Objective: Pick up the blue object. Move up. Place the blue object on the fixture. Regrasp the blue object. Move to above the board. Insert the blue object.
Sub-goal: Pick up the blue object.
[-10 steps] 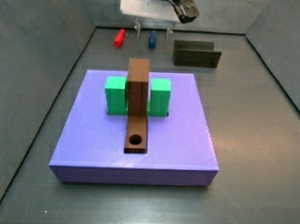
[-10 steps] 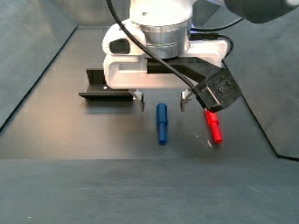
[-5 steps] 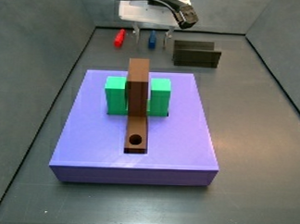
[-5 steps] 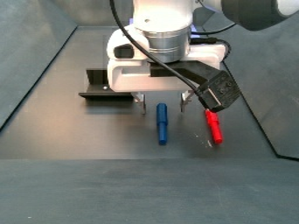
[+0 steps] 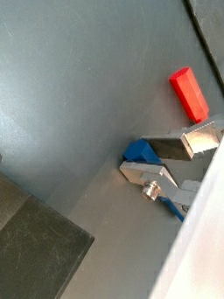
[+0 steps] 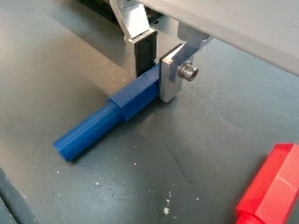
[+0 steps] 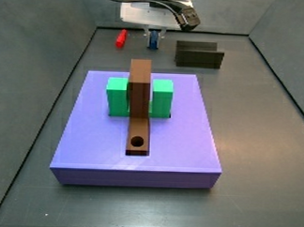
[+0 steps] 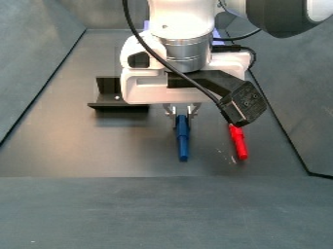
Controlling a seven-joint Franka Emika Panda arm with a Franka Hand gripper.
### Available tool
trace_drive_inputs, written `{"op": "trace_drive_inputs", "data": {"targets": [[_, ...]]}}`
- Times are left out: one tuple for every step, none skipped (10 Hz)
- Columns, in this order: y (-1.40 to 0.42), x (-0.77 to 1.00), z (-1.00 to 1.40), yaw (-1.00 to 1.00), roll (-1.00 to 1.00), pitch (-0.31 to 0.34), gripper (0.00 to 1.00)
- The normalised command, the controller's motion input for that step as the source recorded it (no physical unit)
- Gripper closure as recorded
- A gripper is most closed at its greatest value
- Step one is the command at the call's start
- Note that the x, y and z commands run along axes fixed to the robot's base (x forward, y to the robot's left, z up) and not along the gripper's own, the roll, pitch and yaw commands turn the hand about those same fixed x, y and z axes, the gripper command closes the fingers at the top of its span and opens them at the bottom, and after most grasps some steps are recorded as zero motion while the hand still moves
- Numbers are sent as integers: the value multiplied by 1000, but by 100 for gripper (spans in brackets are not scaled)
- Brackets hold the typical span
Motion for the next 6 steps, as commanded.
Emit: {"op": "trace_drive_inputs", "data": {"targets": [[0,0,0,0,0,0,100],[0,0,0,0,0,0,100],[0,0,0,0,0,0,100],[0,0,0,0,0,0,100],[0,0,0,0,0,0,100],[0,0,0,0,0,0,100]]}}
